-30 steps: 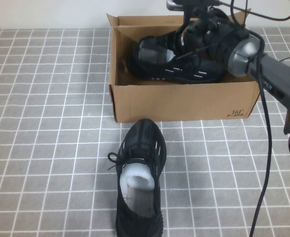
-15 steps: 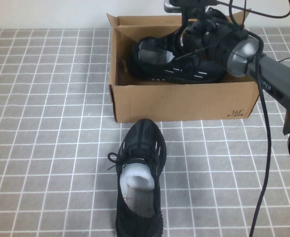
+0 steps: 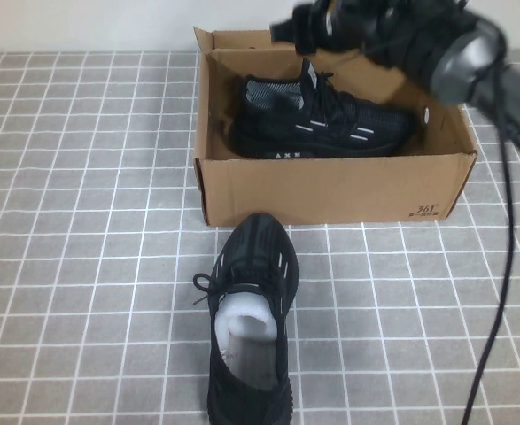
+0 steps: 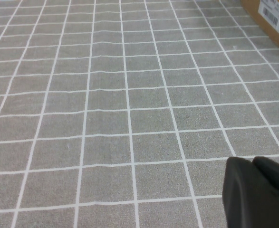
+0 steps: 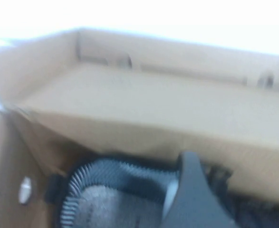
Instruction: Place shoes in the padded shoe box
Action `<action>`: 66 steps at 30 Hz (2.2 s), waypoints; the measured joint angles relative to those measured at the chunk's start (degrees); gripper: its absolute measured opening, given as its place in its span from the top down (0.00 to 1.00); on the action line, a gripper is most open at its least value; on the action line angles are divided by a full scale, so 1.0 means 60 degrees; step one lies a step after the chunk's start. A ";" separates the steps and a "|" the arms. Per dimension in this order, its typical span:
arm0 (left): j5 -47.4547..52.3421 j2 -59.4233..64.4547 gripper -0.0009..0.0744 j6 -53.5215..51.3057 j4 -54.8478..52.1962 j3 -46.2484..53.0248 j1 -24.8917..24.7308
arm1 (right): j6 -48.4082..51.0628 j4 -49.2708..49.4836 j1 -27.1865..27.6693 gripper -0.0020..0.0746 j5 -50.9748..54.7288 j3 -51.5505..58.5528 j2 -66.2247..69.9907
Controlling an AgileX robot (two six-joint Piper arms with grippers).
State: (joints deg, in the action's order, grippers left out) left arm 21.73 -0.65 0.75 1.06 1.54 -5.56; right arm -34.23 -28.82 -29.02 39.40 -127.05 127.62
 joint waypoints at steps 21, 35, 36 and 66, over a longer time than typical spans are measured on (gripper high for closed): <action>0.0000 0.0000 0.99 0.0000 0.0000 0.0000 0.0000 | 0.5757 0.3816 -0.0201 0.98 0.3441 -0.0060 -0.4333; 0.0000 0.0000 0.99 0.0000 0.0000 0.0000 0.0000 | 0.5954 0.2847 -0.1798 0.98 0.5575 -0.0098 -0.5770; 0.0000 0.0000 0.99 0.0000 0.0000 0.0000 0.0000 | 0.5954 0.2697 -0.1962 0.98 0.5575 -0.0098 -0.5842; 0.0000 0.0000 0.99 0.0000 0.0000 0.0000 0.0000 | 0.5110 -0.0172 -0.2504 0.98 0.5532 0.7916 -1.0323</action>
State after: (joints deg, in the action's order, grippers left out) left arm 21.73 -0.65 0.75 1.06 1.54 -5.56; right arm -3.57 -29.86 -44.04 72.59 -79.55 65.68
